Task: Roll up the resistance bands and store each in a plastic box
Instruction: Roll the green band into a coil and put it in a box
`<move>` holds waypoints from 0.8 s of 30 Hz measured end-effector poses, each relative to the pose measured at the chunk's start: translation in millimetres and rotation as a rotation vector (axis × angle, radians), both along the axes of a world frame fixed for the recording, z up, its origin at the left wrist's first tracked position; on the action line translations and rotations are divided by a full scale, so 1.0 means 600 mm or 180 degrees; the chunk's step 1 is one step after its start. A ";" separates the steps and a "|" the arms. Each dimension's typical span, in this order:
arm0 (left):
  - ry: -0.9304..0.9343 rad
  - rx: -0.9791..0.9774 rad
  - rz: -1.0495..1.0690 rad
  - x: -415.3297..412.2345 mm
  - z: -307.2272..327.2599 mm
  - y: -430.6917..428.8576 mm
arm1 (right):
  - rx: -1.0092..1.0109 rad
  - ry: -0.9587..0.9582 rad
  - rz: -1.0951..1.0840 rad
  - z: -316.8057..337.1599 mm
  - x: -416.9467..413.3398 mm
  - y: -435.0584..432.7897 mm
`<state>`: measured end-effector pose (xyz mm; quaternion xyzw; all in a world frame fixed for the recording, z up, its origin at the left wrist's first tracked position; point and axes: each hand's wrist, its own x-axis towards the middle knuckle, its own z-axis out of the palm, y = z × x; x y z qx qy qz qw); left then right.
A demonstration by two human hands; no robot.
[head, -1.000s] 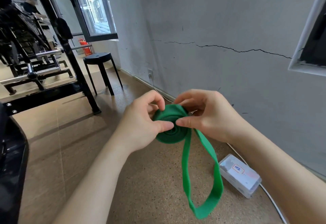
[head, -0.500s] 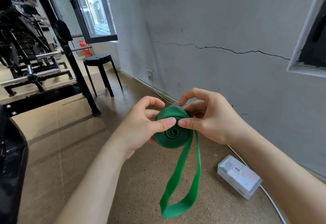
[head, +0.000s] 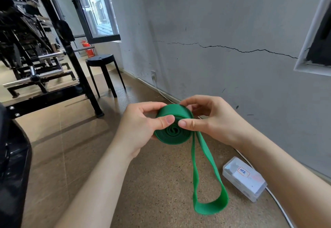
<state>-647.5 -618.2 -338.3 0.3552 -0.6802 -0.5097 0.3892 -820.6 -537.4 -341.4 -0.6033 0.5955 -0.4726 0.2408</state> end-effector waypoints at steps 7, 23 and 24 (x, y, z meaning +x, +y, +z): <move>-0.0117 0.0182 -0.0302 0.001 0.007 0.008 | -0.0169 0.0356 -0.0413 -0.004 -0.004 -0.005; -0.0849 -0.0666 0.0056 0.013 0.007 0.002 | -0.0119 0.0337 -0.0126 -0.009 -0.004 -0.007; -0.0588 -0.0457 0.0105 0.014 0.007 0.001 | -0.0191 0.0197 -0.0168 -0.011 -0.006 -0.006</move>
